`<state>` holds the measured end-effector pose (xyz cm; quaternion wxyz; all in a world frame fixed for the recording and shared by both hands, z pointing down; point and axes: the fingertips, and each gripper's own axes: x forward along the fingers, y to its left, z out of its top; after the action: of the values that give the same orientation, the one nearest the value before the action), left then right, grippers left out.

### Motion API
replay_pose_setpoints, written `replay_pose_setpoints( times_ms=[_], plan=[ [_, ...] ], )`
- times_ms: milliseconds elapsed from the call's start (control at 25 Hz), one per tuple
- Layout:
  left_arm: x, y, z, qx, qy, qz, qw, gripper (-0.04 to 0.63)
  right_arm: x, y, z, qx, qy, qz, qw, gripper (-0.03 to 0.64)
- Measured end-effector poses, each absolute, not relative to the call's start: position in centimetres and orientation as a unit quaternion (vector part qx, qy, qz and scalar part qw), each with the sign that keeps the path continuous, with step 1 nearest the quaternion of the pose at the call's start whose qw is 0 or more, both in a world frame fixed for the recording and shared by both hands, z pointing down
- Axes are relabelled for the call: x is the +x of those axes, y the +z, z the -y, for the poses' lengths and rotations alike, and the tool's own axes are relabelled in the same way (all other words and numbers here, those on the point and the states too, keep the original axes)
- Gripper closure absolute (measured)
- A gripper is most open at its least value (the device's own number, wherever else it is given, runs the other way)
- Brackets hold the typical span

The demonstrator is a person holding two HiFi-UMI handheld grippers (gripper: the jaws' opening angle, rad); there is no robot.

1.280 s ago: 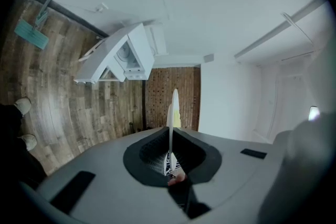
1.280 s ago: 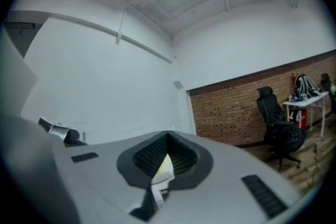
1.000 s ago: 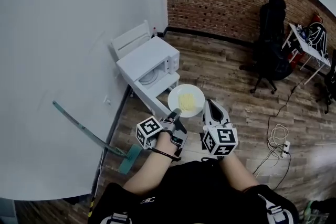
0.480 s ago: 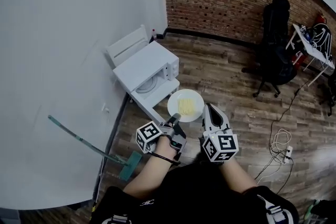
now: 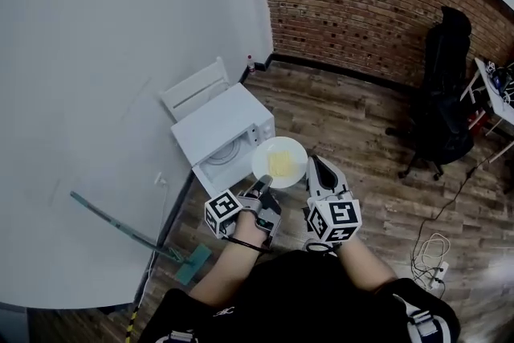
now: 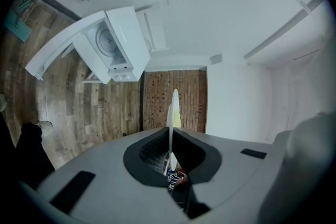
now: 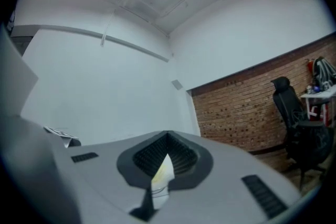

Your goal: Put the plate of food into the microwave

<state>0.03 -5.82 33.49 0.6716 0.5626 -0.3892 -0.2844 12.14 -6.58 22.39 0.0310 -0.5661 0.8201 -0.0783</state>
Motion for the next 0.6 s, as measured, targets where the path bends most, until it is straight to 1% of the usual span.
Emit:
replay_pose_setpoints(
  times_ms=[200, 320, 440, 600],
  plan=[
    [3.2, 34.3, 9.8, 0.537, -0.309, 0.408, 0.671, 0.584, 15.3, 23.3, 11.5, -0.536, -0.093, -0.839, 0.014, 0.611],
    [3.8, 34.5, 10.9, 0.523, -0.329, 0.419, 0.665, 0.584, 16.0, 23.3, 13.5, -0.518, -0.096, -0.849, 0.022, 0.611],
    [3.2, 35.6, 11.5, 0.506, -0.336, 0.438, 0.663, 0.584, 15.4, 23.9, 15.3, -0.5, -0.103, -0.859, 0.025, 0.611],
    [0.7, 37.3, 11.9, 0.478, -0.349, 0.468, 0.657, 0.584, 13.0, 25.3, 17.1, -0.472, -0.111, -0.875, 0.007, 0.611]
  ],
)
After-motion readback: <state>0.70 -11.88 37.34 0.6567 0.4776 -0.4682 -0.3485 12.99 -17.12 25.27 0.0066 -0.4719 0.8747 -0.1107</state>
